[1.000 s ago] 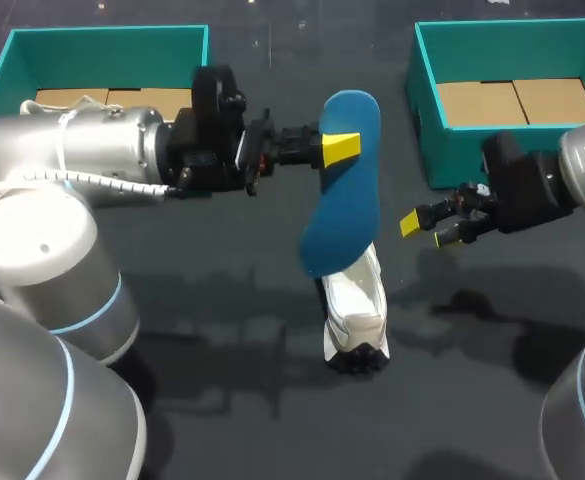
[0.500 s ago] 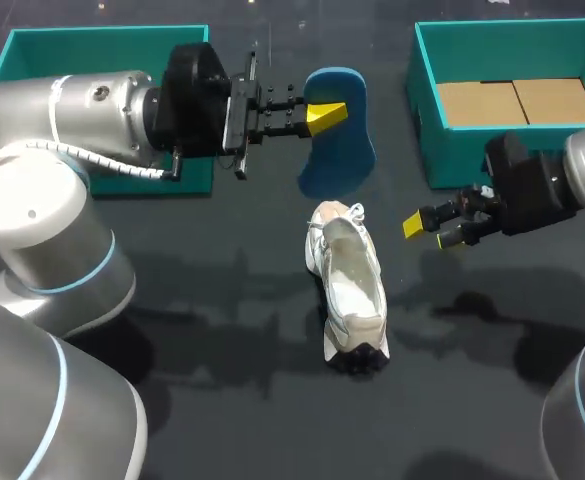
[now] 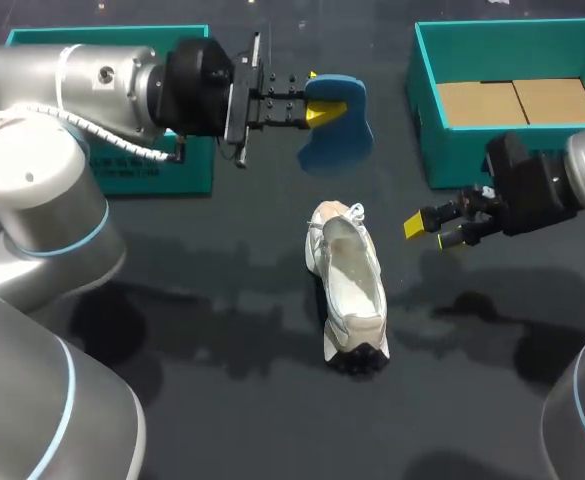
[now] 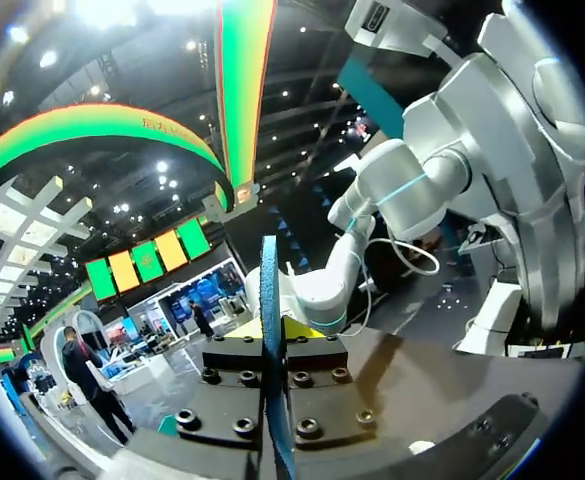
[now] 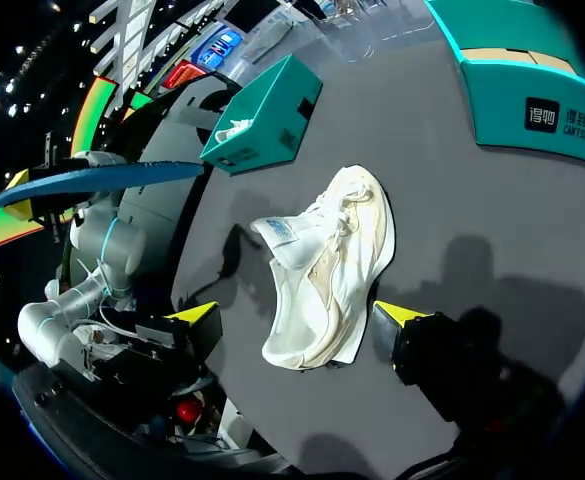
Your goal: Take the shoe out of the shoebox, open the shoe tongue, remove and reinsert the insole, then place the shoe into the shoebox
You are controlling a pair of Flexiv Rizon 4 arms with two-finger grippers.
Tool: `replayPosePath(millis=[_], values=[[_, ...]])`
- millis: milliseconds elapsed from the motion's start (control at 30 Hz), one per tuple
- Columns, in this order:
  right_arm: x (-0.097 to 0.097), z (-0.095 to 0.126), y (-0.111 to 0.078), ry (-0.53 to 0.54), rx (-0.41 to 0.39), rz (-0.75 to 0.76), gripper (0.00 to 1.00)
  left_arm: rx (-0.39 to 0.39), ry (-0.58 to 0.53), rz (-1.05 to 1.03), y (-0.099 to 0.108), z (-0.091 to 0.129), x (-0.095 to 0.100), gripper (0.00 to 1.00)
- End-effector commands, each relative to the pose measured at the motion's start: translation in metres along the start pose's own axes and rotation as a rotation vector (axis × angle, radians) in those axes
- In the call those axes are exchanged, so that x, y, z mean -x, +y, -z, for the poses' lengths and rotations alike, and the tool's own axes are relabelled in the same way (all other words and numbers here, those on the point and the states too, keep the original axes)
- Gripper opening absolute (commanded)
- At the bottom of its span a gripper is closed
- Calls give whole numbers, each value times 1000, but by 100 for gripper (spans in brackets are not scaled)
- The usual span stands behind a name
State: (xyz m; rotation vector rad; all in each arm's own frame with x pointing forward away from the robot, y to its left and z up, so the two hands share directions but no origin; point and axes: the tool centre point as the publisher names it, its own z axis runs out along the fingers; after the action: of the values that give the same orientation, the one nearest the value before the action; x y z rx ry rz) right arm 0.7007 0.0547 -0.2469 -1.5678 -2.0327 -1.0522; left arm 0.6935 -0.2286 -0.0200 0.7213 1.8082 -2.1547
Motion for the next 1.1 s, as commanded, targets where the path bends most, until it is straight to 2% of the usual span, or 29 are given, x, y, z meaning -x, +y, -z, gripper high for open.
replayPosePath(millis=[33, 300, 667, 833, 1100], values=[[-1, -1, 0, -4, 0, -1, 100, 51, 12, -160, 10, 5, -1, 0], [-1, -1, 0, -4, 0, -1, 100, 109, -10, -452, 26, 11, -4, 0], [-10, 24, 30, 67, 58, -42, 100, 150, -31, -714, 49, 13, -13, 0], [-13, 27, 43, 112, 85, -56, 100, 180, -54, -875, 54, 13, -22, 0], [-13, 26, 47, 115, 85, -42, 100, 180, -54, -875, 54, 13, -22, 0]])
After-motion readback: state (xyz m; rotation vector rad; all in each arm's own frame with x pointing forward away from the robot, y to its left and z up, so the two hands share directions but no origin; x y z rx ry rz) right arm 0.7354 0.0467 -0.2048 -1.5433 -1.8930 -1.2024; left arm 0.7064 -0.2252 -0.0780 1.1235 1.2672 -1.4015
